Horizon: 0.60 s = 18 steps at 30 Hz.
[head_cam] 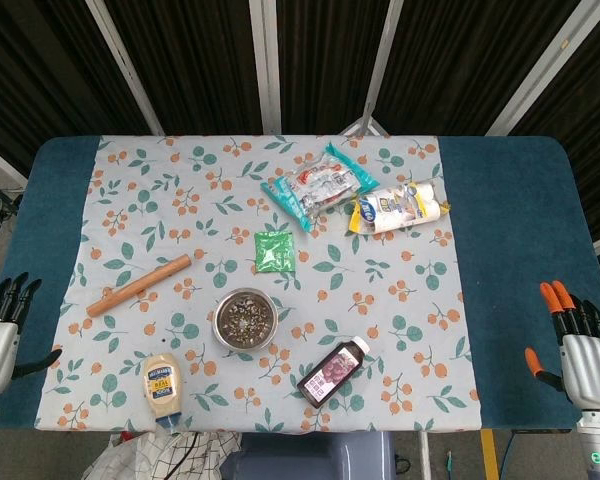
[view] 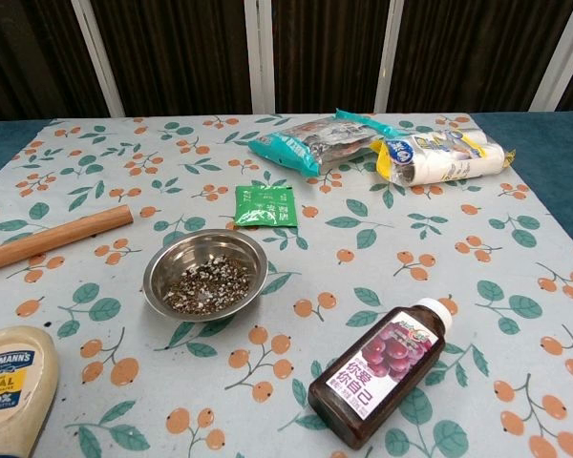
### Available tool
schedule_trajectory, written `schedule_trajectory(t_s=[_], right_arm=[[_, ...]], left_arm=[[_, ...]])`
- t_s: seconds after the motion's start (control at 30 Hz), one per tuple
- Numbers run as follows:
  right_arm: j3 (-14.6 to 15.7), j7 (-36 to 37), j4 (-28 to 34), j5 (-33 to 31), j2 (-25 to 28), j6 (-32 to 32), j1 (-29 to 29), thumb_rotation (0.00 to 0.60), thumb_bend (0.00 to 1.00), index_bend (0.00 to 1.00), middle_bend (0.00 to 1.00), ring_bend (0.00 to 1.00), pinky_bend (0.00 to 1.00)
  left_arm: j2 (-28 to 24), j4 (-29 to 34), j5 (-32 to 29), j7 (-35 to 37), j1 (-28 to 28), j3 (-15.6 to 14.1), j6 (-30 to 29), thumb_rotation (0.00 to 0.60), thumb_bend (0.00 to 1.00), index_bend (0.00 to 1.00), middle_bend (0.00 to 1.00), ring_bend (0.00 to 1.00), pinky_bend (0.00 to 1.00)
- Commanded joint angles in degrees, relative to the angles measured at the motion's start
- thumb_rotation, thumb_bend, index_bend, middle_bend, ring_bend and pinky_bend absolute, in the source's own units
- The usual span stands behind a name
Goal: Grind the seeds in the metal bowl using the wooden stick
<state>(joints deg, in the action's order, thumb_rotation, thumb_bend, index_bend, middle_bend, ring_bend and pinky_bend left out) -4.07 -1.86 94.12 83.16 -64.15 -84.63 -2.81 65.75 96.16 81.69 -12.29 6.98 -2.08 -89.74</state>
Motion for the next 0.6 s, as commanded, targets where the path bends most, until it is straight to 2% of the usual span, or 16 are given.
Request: schedule_trajectory(t_s=[0.03,0.37,0.6], right_arm=[[0.06,-0.08,-0.04,0.02,-0.01,0.2,-0.08,0.6,0.37,0.0,0.0,0.0,0.0],[0.29,-0.28,0.23,0.27,0.02,0.12,0.06,0.6,0.37,0.0,0.0,0.0,0.0],[0.38,-0.54,0.6,0.4,0.0,0.61,-0.22,0.6,0.37,0.0,0.0,0.0,0.0]], left_arm=[[-0.02,0.2,-0.19,-0.18,-0.19,0.33,0.15,0.6,0.18,0.0,0.0,0.0,0.0],[-0.06,1.71,-2.47,-1.8,-0.31,1.61,1.82,0.6,0.18,0.0,0.0,0.0,0.0],[0.08,5.5,-9.42,-6.65,2.64,6.62,5.1,0.6,0.18,0.03,0.0,0.02,0.1]])
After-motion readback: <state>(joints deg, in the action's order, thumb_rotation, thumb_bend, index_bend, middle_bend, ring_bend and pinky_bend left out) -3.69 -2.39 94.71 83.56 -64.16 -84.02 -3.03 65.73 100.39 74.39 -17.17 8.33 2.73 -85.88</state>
